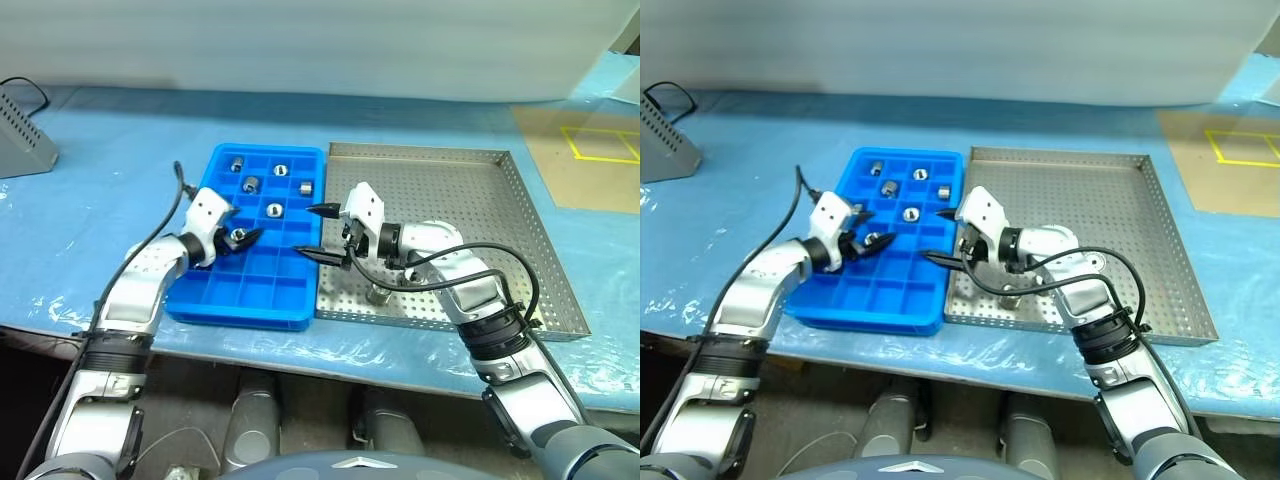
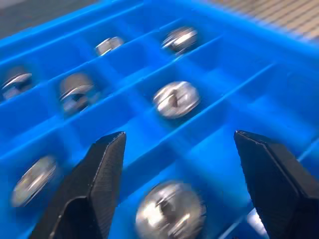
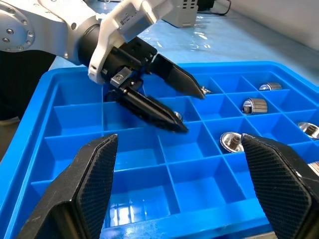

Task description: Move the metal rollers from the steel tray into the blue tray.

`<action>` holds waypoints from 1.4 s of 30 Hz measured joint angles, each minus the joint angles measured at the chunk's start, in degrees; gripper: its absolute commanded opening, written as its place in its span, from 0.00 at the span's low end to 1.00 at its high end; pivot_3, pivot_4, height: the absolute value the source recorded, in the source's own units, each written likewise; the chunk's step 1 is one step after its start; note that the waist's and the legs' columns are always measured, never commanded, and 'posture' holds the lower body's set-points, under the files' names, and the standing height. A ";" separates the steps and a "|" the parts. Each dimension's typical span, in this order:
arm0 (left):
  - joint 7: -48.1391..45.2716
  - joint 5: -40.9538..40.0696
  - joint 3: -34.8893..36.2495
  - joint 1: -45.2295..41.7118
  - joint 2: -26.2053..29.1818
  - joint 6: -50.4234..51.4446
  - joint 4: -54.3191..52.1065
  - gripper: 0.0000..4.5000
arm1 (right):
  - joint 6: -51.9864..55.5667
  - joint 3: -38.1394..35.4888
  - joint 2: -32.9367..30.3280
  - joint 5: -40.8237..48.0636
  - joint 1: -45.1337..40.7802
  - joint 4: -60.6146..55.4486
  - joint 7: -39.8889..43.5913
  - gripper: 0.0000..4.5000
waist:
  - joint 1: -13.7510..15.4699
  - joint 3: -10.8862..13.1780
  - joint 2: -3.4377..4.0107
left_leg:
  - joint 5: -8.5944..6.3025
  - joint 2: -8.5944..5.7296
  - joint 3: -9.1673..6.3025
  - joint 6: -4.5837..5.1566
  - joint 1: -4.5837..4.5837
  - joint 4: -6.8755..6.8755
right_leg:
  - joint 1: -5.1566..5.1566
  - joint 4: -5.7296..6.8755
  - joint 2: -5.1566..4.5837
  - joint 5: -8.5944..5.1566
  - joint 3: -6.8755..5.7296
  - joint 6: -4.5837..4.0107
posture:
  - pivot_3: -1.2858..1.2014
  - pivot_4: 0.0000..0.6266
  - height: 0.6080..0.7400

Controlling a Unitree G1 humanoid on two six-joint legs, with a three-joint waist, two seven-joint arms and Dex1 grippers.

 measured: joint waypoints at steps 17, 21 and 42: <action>-22.10 -1.11 -13.95 -18.73 -5.79 -8.23 12.09 0.82 | 9.13 -15.53 -10.08 2.62 12.22 -14.31 -7.57 0.91 | -4.72 0.00 0.00 | -0.03 -0.04 0.10 0.07 0.03 0.04 | 0.03 -0.05 0.05 0.00 0.08 0.01 | 0.37 0.24 1.00; -27.92 1.73 -18.92 -19.77 -7.67 -14.91 16.19 0.82 | 11.79 -17.34 -10.50 2.78 16.31 -18.88 -10.33 0.91 | -6.60 0.00 0.00 | -0.04 -0.04 0.12 0.09 0.09 0.04 | 0.05 -0.06 0.07 0.00 0.09 0.02 | 0.35 0.24 1.00; -34.92 13.00 -25.33 -23.45 -15.70 -32.39 39.31 0.82 | 14.42 -17.42 -10.70 1.65 23.89 -26.51 -19.00 0.91 | -9.41 -0.01 0.02 | -0.17 -0.05 0.10 0.29 0.07 0.27 | 0.18 -0.11 0.10 -0.02 0.08 0.06 | 0.32 0.24 1.00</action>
